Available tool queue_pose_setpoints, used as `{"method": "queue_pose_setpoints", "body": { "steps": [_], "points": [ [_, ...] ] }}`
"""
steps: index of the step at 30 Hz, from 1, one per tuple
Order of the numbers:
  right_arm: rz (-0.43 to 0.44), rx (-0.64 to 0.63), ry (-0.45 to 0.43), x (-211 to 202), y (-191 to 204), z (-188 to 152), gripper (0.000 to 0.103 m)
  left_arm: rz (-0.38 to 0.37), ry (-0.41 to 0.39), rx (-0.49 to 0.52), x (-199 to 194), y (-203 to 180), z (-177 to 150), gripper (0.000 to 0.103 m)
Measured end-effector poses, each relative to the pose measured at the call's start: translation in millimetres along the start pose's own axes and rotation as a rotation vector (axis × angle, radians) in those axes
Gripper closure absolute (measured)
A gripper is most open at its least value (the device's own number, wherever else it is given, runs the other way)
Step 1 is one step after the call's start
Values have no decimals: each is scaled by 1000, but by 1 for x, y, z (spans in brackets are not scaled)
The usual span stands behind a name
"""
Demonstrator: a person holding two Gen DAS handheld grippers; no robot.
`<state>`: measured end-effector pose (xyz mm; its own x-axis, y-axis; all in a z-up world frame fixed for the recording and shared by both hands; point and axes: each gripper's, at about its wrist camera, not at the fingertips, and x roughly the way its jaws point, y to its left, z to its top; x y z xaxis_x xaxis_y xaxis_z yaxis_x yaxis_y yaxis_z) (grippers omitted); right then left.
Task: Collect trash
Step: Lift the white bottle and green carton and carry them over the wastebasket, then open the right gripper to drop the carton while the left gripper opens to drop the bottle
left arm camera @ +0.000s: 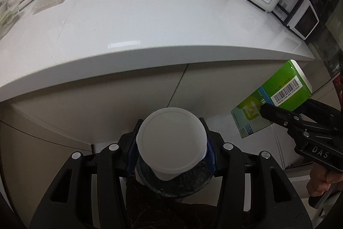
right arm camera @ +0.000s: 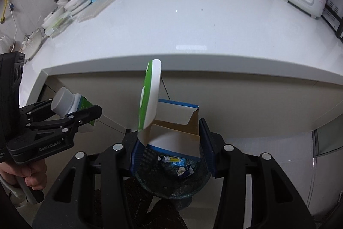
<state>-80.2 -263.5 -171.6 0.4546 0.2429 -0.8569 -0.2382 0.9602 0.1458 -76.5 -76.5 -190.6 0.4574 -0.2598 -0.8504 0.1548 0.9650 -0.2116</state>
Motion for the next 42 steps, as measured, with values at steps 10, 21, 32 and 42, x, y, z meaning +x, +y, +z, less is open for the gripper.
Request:
{"method": "queue_pose_setpoints", "body": {
  "steps": [10, 21, 32, 42],
  "points": [
    [-6, -10, 81, 52, 7, -18, 58, 14, 73, -21, 32, 18, -21, 54],
    [-18, -13, 151, 82, 17, -34, 55, 23, 112, -35, 37, 30, -31, 54],
    [-61, 16, 152, 82, 8, -41, 24, 13, 149, -31, 50, 25, -35, 54],
    [-126, 123, 130, 64, -27, -63, 11, -2, 185, 1, 72, -2, -43, 54]
  ]
}}
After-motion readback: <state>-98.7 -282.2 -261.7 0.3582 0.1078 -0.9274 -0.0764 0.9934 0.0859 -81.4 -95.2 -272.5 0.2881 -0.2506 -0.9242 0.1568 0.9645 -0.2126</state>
